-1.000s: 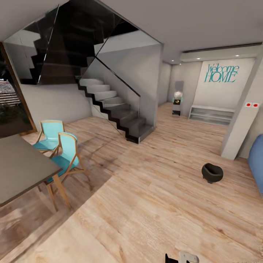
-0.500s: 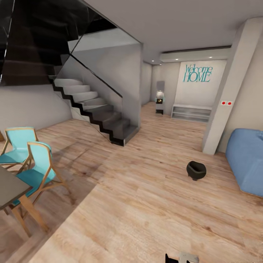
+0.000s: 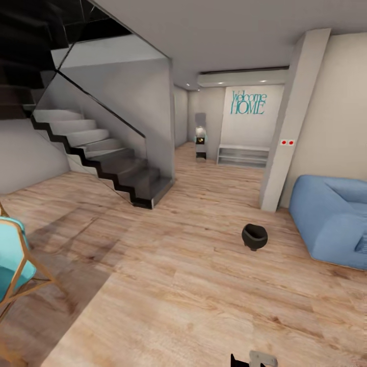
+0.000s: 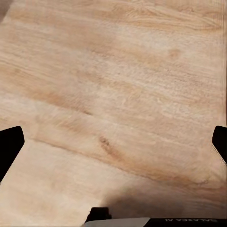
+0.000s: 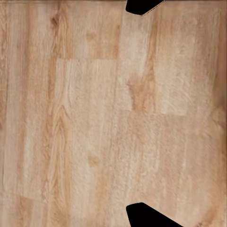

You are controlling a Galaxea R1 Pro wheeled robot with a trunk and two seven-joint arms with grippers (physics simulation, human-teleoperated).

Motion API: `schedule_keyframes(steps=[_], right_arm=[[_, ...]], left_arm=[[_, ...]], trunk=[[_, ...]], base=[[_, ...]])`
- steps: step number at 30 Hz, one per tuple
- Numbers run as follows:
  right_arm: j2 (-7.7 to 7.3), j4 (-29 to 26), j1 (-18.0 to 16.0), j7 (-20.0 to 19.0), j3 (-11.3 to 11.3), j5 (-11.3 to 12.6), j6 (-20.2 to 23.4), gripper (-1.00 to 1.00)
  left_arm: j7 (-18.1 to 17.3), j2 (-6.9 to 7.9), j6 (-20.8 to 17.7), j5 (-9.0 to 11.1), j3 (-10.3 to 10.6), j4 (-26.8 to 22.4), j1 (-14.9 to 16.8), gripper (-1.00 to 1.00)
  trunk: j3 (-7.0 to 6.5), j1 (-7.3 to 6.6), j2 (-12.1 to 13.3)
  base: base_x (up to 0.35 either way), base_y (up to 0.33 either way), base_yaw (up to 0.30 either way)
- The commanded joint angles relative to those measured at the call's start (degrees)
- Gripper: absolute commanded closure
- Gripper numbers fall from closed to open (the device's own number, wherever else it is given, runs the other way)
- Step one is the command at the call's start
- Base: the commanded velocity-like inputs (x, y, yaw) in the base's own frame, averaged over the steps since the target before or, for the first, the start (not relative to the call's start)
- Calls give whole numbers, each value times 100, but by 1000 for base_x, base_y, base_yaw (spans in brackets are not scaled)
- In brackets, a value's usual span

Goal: Place each of the two pumpkins and all three candles from the living room inside a cabinet in the living room (use any cabinet), then make sure every cabinet is closed, and position the cauldron so it is next to a table in the living room.

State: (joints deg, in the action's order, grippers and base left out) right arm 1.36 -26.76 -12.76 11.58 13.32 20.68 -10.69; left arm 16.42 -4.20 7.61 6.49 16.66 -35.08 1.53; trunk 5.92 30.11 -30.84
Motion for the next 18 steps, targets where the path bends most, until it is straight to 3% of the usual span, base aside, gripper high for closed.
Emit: schedule_keyframes(steps=[1, 8, 18], right_arm=[[-4, 4, -8, 37, 48, 45, -29, -100], [-4, 4, -8, 37, 48, 2, -30, -100], [-4, 4, -8, 37, 48, -3, -30, -100]], left_arm=[[44, 6, 26, 60, 39, 1, 5, -100], [46, 2, 11, 58, 39, 9, 5, -100], [46, -1, 8, 56, 39, 19, 5, -100]], trunk=[[10, 5, -9], [10, 5, -9], [10, 5, -9]], base=[[310, 0, -244], [310, 0, -181], [310, 0, -91]])
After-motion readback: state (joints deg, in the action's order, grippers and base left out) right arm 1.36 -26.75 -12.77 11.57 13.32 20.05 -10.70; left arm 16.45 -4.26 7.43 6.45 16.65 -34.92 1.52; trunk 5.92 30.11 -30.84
